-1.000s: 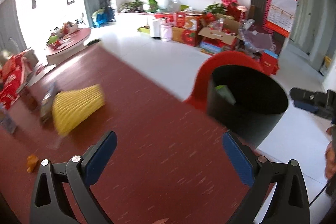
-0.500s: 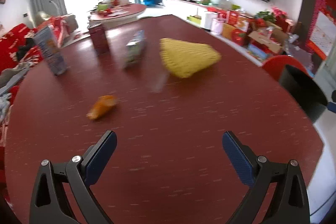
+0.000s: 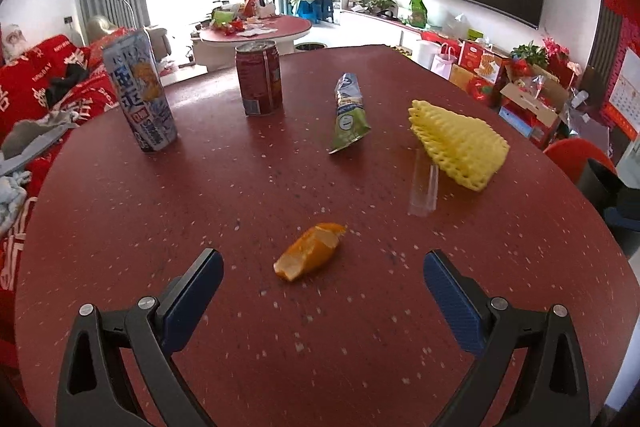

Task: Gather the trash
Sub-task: 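Grasp the orange peel with the left gripper while the right grasps the yellow foam net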

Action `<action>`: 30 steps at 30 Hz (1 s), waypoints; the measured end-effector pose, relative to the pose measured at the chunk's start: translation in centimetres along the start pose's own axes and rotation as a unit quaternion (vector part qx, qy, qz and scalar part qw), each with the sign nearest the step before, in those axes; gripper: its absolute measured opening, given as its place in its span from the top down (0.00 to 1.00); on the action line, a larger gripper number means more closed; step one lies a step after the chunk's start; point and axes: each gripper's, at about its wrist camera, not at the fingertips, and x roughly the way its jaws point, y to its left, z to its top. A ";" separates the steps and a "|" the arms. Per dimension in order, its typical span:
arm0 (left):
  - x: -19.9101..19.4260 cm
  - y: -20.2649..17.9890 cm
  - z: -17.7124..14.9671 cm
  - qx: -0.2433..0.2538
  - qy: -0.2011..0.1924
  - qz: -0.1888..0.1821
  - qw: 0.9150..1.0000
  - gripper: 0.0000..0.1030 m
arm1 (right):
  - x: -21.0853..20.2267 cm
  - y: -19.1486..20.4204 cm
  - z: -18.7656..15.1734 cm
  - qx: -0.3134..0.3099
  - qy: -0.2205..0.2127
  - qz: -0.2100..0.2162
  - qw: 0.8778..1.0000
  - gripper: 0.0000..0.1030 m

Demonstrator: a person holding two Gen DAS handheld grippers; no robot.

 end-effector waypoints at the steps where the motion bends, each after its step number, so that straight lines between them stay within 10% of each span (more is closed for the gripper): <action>1: 0.5 0.1 0.3 -0.002 0.001 -0.001 1.000 0.00 | 0.9 0.5 0.4 0.003 0.003 0.006 1.000 0.09; 14: 4.2 0.5 1.1 -0.003 0.027 -0.006 1.000 0.00 | 9.5 2.0 4.7 0.110 0.008 0.040 0.993 0.11; 24: 4.9 0.3 1.0 0.004 0.035 -0.009 0.999 0.00 | 12.2 1.4 4.4 0.147 0.017 0.022 0.989 0.75; 30: 3.5 0.7 0.5 -0.015 0.027 -0.038 0.999 0.00 | 10.7 1.2 4.1 0.115 0.013 0.026 0.993 0.82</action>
